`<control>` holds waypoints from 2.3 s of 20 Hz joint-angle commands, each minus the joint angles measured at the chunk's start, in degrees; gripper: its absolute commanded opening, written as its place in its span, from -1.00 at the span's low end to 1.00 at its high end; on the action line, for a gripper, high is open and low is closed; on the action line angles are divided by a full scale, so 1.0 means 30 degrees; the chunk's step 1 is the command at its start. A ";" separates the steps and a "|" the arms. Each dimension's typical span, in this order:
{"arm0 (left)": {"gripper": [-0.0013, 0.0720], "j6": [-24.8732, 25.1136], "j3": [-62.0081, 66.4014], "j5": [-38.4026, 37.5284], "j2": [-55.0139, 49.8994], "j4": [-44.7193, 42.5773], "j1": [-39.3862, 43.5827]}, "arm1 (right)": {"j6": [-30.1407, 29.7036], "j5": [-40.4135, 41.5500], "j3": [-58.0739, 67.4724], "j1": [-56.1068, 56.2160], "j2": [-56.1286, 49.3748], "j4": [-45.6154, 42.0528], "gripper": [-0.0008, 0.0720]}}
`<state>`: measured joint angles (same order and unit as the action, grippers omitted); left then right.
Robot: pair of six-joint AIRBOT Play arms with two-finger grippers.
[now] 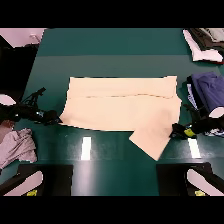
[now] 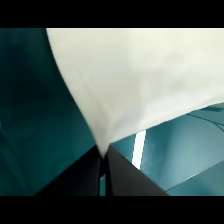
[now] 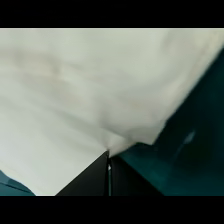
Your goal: Fold the shirts.
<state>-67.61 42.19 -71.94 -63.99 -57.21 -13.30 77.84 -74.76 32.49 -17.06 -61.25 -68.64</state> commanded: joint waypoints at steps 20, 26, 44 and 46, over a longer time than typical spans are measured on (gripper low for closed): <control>-0.90 -0.2674 0.1916 0.2703 0.3016 0.0801 -0.0007 | 0.0976 -0.1056 0.9406 0.3861 0.0022 -0.2164 -0.94; -0.90 -0.1727 0.4583 0.3759 -0.2178 0.2754 -0.0007 | 0.0969 -0.0357 1.3449 0.3861 -0.4663 -0.2135 -0.94; 0.34 -0.2120 0.9959 0.1807 -0.7082 0.4408 0.0000 | -0.0393 -0.2769 1.7602 -0.0036 -0.9828 0.3563 0.46; -0.74 -0.1603 0.9959 0.1202 -0.7082 0.4830 0.0000 | -0.0845 -0.3504 1.6553 -0.1202 -0.9828 0.3555 0.46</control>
<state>-73.65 71.31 -63.86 -85.14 -44.12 -13.28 78.24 -79.35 84.58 -16.32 -90.59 -59.90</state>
